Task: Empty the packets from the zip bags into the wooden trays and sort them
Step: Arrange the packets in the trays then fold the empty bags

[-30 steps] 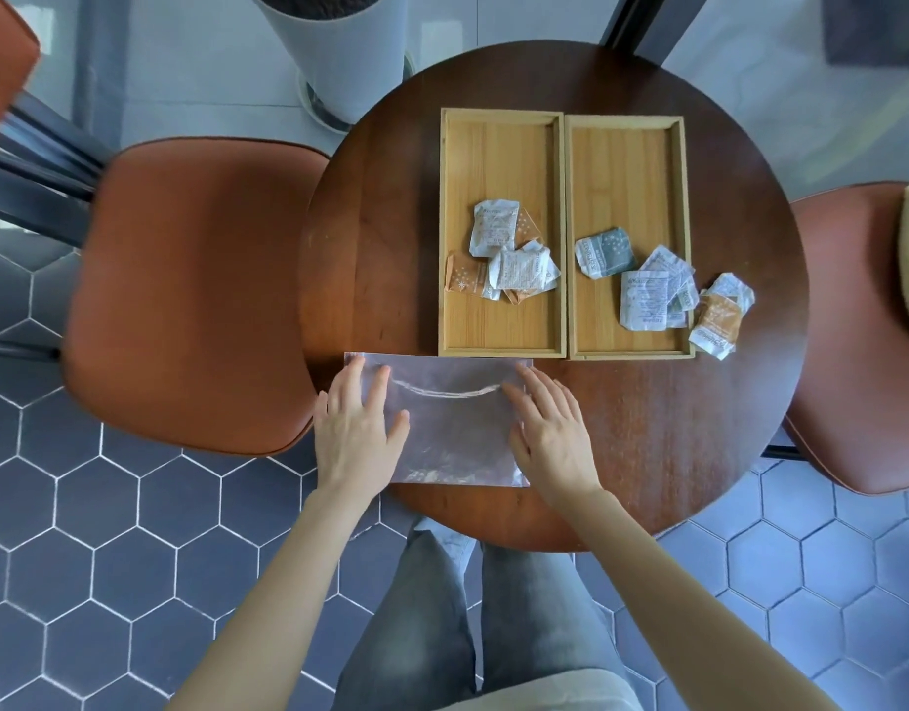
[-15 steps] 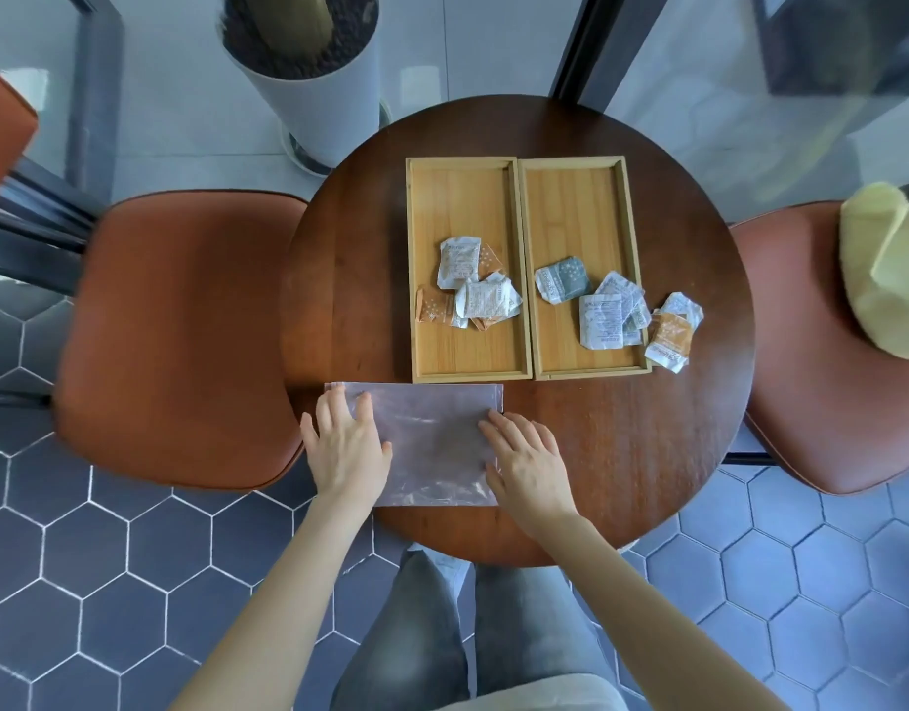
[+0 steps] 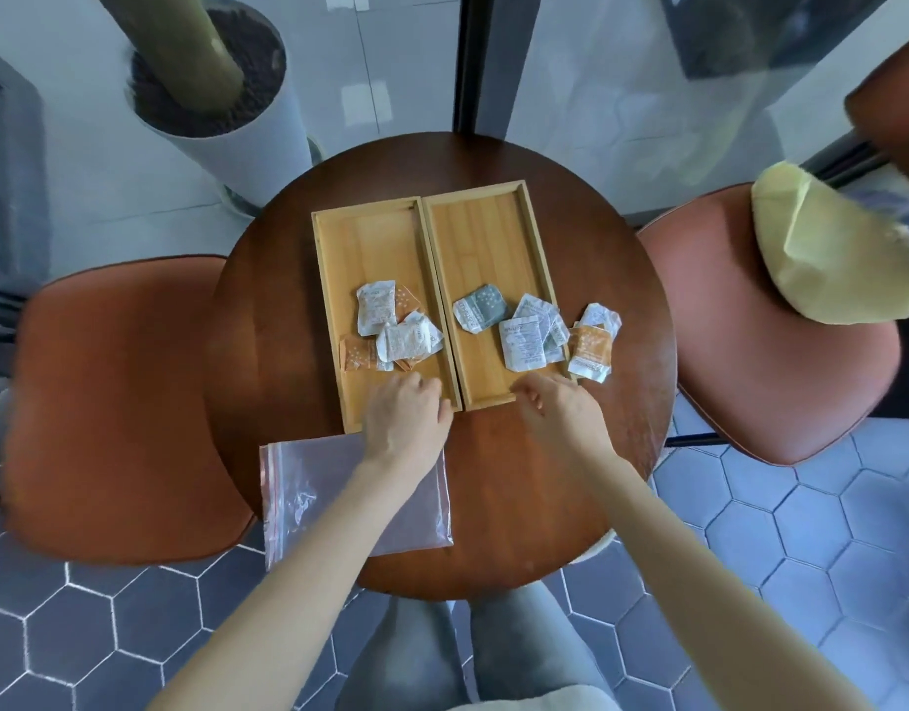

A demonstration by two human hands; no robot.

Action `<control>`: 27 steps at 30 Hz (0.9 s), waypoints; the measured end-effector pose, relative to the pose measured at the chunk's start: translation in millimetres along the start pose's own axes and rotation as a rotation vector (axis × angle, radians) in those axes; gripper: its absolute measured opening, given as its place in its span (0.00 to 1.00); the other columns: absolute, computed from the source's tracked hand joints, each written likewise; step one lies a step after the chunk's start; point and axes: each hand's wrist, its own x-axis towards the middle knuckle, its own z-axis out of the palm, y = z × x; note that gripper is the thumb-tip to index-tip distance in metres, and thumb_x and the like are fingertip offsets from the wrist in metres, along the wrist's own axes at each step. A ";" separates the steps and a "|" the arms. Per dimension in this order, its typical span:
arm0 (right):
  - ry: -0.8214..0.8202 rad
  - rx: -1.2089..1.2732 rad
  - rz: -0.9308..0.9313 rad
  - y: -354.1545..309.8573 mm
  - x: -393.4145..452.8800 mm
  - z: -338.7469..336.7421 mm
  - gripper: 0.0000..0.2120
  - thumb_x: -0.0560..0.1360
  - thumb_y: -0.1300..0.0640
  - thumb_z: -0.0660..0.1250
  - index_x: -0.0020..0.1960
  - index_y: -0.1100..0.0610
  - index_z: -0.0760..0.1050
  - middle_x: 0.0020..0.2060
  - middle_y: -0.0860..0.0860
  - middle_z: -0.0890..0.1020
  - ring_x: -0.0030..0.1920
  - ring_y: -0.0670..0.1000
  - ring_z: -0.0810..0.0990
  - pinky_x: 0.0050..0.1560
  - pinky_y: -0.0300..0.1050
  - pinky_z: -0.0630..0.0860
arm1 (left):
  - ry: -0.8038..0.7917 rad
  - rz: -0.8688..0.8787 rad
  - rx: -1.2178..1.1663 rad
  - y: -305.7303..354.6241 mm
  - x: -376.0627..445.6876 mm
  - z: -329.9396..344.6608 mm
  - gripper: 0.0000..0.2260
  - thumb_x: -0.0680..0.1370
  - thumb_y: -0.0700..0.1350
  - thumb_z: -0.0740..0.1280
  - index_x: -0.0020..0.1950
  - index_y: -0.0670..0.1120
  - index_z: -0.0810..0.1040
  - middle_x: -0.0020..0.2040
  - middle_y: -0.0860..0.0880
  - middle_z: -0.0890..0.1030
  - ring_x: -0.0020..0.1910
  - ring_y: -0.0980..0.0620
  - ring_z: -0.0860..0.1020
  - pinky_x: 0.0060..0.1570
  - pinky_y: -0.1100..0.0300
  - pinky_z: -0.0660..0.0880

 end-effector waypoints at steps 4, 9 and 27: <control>0.088 -0.006 0.073 35.8 19.2 -31.9 0.08 0.74 0.60 0.63 0.49 0.57 0.79 0.45 0.55 0.83 0.45 0.57 0.79 0.39 0.45 0.70 | 0.049 0.178 -0.032 45.8 36.3 4.0 0.11 0.78 0.44 0.60 0.48 0.41 0.79 0.43 0.44 0.81 0.45 0.44 0.77 0.42 0.53 0.71; 0.145 -0.029 0.195 78.6 36.7 -47.6 0.11 0.74 0.61 0.62 0.55 0.59 0.78 0.49 0.56 0.80 0.52 0.57 0.76 0.42 0.49 0.73 | 0.106 0.285 -0.054 91.0 67.6 27.8 0.04 0.69 0.40 0.72 0.40 0.41 0.80 0.35 0.44 0.81 0.37 0.43 0.79 0.32 0.55 0.74; 0.308 0.721 0.755 95.0 30.3 -5.3 0.06 0.70 0.57 0.71 0.45 0.56 0.76 0.38 0.47 0.79 0.40 0.46 0.77 0.41 0.38 0.74 | -0.010 0.395 0.184 134.6 109.3 57.7 0.18 0.75 0.42 0.66 0.64 0.42 0.69 0.60 0.43 0.78 0.65 0.44 0.68 0.63 0.46 0.61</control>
